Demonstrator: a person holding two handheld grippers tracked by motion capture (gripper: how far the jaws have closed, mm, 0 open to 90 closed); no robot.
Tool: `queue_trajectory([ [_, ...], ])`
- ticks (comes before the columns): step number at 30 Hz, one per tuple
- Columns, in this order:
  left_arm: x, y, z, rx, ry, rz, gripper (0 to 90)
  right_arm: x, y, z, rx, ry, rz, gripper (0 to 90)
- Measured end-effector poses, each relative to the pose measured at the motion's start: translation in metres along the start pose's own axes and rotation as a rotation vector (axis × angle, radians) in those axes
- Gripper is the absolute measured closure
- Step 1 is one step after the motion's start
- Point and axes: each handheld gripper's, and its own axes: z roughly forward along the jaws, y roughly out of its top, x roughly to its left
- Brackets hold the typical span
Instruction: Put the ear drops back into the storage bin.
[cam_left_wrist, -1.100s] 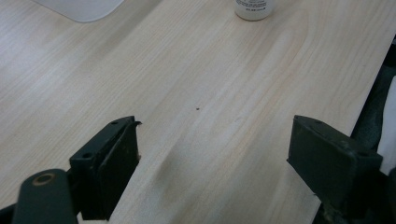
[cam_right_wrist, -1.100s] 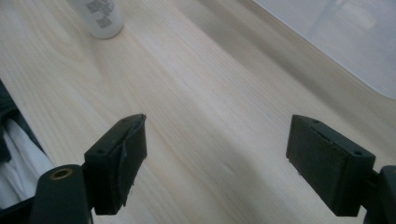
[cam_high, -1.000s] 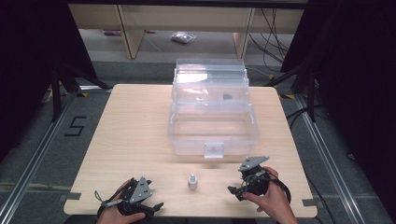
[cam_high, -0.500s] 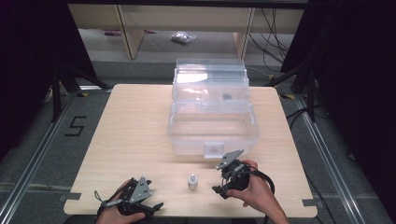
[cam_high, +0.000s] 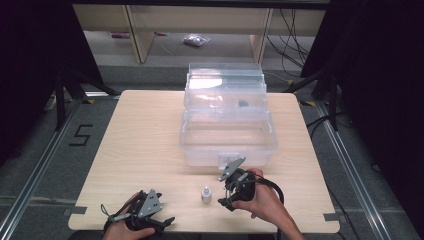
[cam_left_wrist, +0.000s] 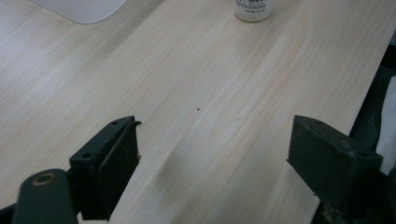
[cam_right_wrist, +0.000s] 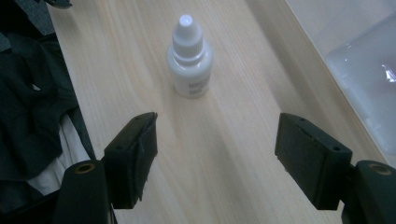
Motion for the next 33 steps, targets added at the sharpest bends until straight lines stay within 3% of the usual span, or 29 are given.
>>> queue_trajectory([
  [2, -0.001, 0.000, 0.000, 0.004, 0.001, -0.025, 15.7, 0.001, 0.003, 0.001, 0.007, 0.006, 0.001, 31.5],
  [6, -0.001, 0.000, 0.001, 0.012, 0.002, -0.019, 15.7, 0.003, 0.010, 0.005, 0.018, 0.023, -0.021, 32.9],
  [7, 0.000, 0.000, 0.000, 0.010, 0.001, 0.000, 15.7, 0.004, 0.012, 0.006, 0.023, 0.023, -0.023, 33.2],
  [12, 0.000, 0.000, 0.000, 0.013, 0.001, -0.001, 15.7, 0.008, 0.020, 0.010, 0.038, 0.049, -0.039, 35.2],
  [19, -0.001, 0.000, 0.000, 0.001, 0.000, -0.001, 15.7, 0.009, 0.030, 0.019, 0.058, 0.048, -0.081, 37.4],
  [22, -0.001, 0.000, 0.000, 0.001, -0.002, -0.002, 15.7, 0.011, 0.033, 0.024, 0.082, 0.061, -0.068, 38.0],
  [24, -0.001, 0.000, 0.000, 0.001, -0.003, -0.001, 15.7, 0.010, 0.034, 0.028, 0.076, 0.043, -0.099, 38.3],
  [26, -0.002, 0.000, 0.000, -0.003, -0.007, -0.018, 15.7, 0.011, 0.036, 0.031, 0.089, 0.046, -0.095, 39.0],
  [27, 0.000, 0.000, -0.001, -0.001, -0.009, 0.001, 15.7, 0.011, 0.037, 0.033, 0.084, 0.046, -0.098, 39.4],
  [28, -0.002, 0.000, 0.000, 0.001, -0.004, -0.020, 15.7, 0.011, 0.038, 0.034, 0.095, 0.042, -0.089, 39.6],
  [29, -0.001, 0.000, 0.000, 0.000, -0.003, 0.001, 15.7, 0.012, 0.038, 0.035, 0.099, 0.043, -0.090, 40.0],
  [32, -0.002, 0.000, 0.000, -0.001, -0.005, -0.016, 15.7, 0.011, 0.040, 0.040, 0.107, 0.049, -0.110, 41.5],
  [33, -0.001, 0.001, 0.000, 0.005, -0.003, -0.006, 15.7, 0.011, 0.040, 0.040, 0.107, 0.043, -0.097, 41.8],
])
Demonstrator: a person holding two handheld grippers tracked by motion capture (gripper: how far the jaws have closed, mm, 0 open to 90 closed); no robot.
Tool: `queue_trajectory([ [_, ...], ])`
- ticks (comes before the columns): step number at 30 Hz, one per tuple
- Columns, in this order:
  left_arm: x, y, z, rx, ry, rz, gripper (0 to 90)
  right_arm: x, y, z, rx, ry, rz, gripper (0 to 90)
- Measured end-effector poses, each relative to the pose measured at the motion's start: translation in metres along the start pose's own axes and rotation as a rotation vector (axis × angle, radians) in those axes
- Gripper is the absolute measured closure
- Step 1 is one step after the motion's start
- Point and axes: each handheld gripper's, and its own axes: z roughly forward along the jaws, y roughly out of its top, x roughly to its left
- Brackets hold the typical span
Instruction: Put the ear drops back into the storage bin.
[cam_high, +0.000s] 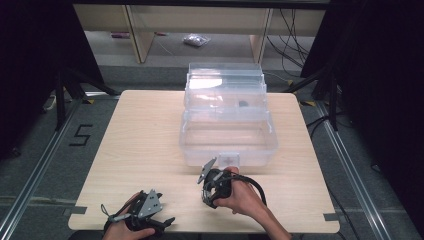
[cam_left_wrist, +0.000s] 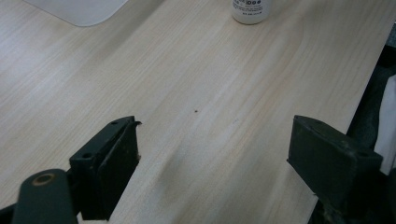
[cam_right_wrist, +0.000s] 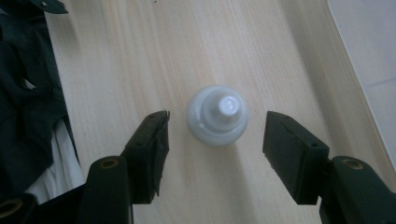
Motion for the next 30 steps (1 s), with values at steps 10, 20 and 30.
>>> queue_trajectory([
  [10, -0.001, 0.000, 0.000, 0.003, 0.004, -0.003, 15.7, -0.002, 0.004, 0.011, 0.022, 0.001, -0.016, 45.4],
  [20, -0.001, 0.000, 0.001, 0.001, 0.003, -0.005, 15.7, -0.003, 0.006, 0.019, 0.033, -0.008, -0.014, 47.7],
  [30, -0.001, 0.000, 0.000, -0.003, -0.006, -0.010, 15.7, -0.003, 0.007, 0.026, 0.035, 0.011, -0.022, 58.5],
])
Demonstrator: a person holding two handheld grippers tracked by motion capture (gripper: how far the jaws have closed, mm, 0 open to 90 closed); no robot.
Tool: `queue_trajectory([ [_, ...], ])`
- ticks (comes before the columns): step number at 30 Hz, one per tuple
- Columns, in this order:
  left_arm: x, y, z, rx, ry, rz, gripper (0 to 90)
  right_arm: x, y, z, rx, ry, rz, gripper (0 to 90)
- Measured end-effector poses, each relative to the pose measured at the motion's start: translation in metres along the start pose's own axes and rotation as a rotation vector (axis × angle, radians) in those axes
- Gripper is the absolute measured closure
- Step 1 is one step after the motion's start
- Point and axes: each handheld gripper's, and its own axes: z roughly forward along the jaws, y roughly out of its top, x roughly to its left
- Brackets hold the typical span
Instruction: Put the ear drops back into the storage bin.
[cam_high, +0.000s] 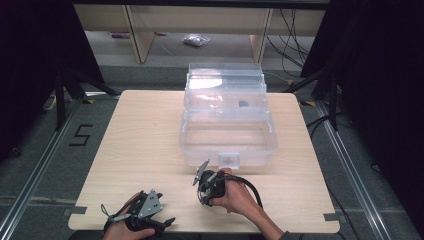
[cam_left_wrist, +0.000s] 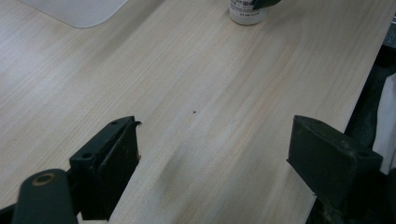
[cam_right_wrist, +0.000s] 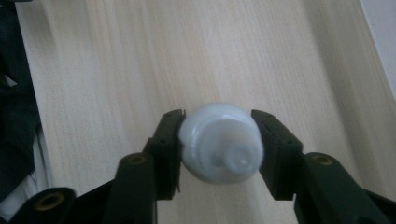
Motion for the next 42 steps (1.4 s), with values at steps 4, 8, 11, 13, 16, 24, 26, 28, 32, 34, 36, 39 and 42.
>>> queue_trajectory([
  [4, 0.000, 0.000, 0.000, -0.004, 0.002, 0.000, 15.7, 0.004, 0.000, -0.001, 0.008, 0.004, 0.047, 60.1],
  [8, 0.001, 0.000, 0.000, 0.002, 0.001, 0.004, 15.7, 0.000, 0.000, -0.007, -0.013, -0.018, 0.000, 60.1],
  [11, 0.001, 0.000, -0.001, -0.002, -0.001, 0.017, 15.7, -0.001, -0.001, -0.014, -0.021, -0.016, 0.007, 60.1],
  [13, 0.001, 0.000, -0.001, -0.001, 0.001, 0.018, 15.7, -0.002, -0.002, -0.016, -0.025, -0.027, 0.005, 60.1],
  [16, 0.001, 0.000, -0.001, -0.002, 0.000, 0.017, 15.7, -0.004, -0.004, -0.021, -0.022, -0.027, 0.020, 60.2],
  [24, 0.002, 0.000, -0.001, 0.002, -0.008, 0.023, 15.7, -0.009, -0.010, -0.031, -0.034, -0.024, 0.018, 60.1],
  [26, 0.002, 0.000, 0.000, -0.003, 0.002, 0.015, 15.7, -0.011, -0.012, -0.034, -0.038, -0.018, 0.024, 60.1],
  [28, 0.002, 0.000, -0.001, 0.003, 0.005, 0.014, 15.7, -0.012, -0.013, -0.036, -0.039, -0.015, 0.044, 60.2],
  [32, 0.002, 0.000, -0.001, 0.001, 0.006, 0.011, 15.7, -0.014, -0.016, -0.038, -0.033, -0.013, 0.042, 60.2],
  [34, 0.002, 0.000, -0.001, 0.001, 0.004, 0.012, 15.7, -0.016, -0.017, -0.040, -0.031, -0.009, 0.044, 60.2],
  [36, 0.002, 0.000, -0.001, 0.003, 0.003, 0.013, 15.7, -0.017, -0.019, -0.042, -0.033, -0.011, 0.058, 60.2],
  [39, 0.002, 0.000, -0.001, 0.003, 0.003, 0.013, 15.7, -0.022, -0.022, -0.046, -0.036, -0.011, 0.047, 60.2],
  [42, 0.002, 0.000, 0.000, 0.006, 0.009, 0.017, 15.7, -0.025, -0.025, -0.052, -0.017, -0.017, 0.076, 60.2],
])
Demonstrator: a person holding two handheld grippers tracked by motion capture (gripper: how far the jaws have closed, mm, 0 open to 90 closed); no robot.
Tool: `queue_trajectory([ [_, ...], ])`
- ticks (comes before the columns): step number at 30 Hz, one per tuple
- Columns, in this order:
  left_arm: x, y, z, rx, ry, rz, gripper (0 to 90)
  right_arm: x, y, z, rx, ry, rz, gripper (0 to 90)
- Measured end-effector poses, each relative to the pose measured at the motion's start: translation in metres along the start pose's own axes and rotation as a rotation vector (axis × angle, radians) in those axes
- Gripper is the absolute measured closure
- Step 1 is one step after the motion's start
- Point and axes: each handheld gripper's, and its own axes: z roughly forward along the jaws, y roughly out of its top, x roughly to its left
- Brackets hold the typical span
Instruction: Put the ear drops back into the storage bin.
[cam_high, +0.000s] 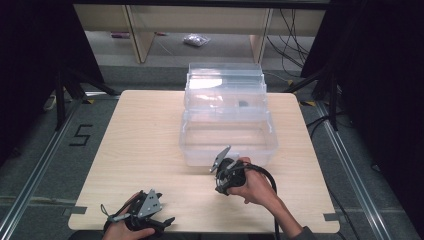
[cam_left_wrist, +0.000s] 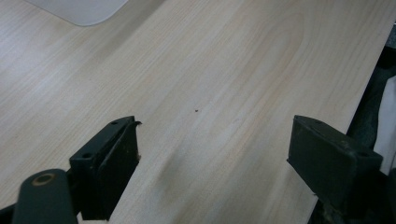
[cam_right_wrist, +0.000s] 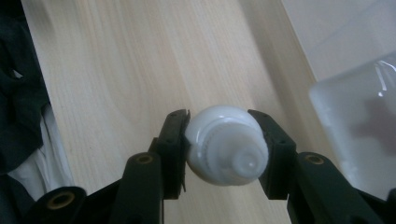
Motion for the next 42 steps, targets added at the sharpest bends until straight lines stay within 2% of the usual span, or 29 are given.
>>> queue_trajectory([
  [2, 0.000, 0.000, 0.000, -0.002, -0.002, 0.001, 15.7, -0.004, -0.002, -0.005, -0.009, -0.011, -0.006, 60.2],
  [6, 0.000, 0.000, 0.000, -0.005, -0.005, -0.001, 15.7, -0.008, -0.006, -0.014, -0.005, -0.016, 0.014, 60.2],
  [8, 0.000, 0.000, 0.000, -0.001, -0.007, 0.000, 15.7, -0.011, -0.008, -0.017, -0.011, -0.015, 0.005, 60.2],
  [9, -0.001, 0.000, 0.000, -0.005, -0.008, -0.004, 15.7, -0.012, -0.008, -0.019, -0.005, -0.021, 0.016, 60.2],
  [10, -0.001, 0.000, 0.000, -0.006, -0.008, -0.004, 15.7, -0.014, -0.009, -0.020, 0.002, -0.013, 0.008, 60.2],
  [11, -0.001, 0.000, 0.000, -0.005, -0.008, -0.004, 15.7, -0.013, -0.009, -0.022, -0.002, -0.024, 0.030, 60.2],
  [13, -0.001, 0.000, 0.000, -0.006, -0.008, -0.004, 15.7, -0.016, -0.010, -0.024, -0.003, -0.025, 0.017, 60.2],
  [16, -0.001, 0.000, 0.000, -0.005, -0.008, -0.004, 15.7, -0.019, -0.011, -0.029, -0.010, -0.026, 0.019, 60.2],
  [17, -0.001, 0.000, 0.000, -0.004, -0.008, -0.002, 15.7, -0.018, -0.012, -0.030, -0.013, -0.025, 0.033, 60.2],
  [18, 0.000, 0.000, 0.000, -0.003, -0.011, -0.001, 15.7, -0.020, -0.012, -0.032, -0.013, -0.026, 0.024, 60.2],
  [20, -0.001, 0.000, 0.000, -0.007, -0.008, -0.005, 15.7, -0.021, -0.012, -0.035, -0.014, -0.029, 0.049, 60.2],
  [23, -0.001, 0.000, 0.000, -0.008, -0.005, -0.004, 15.7, -0.025, -0.014, -0.041, -0.027, -0.023, 0.040, 60.2],
  [24, -0.001, 0.000, 0.000, -0.008, -0.004, -0.004, 15.7, -0.025, -0.014, -0.044, -0.024, -0.026, 0.061, 60.2],
  [27, -0.001, 0.000, 0.000, -0.007, -0.005, -0.004, 15.7, -0.029, -0.016, -0.049, -0.032, -0.021, 0.055, 60.2],
  [29, -0.001, 0.000, 0.000, -0.007, -0.005, -0.004, 15.7, -0.029, -0.017, -0.052, -0.024, -0.025, 0.076, 60.2],
  [40, -0.001, 0.000, 0.000, -0.007, -0.004, -0.004, 15.7, -0.036, -0.018, -0.069, -0.026, -0.037, 0.072, 60.2],
  [42, -0.001, 0.000, 0.000, -0.006, -0.005, -0.003, 15.7, -0.037, -0.018, -0.073, -0.018, -0.039, 0.088, 60.2],
])
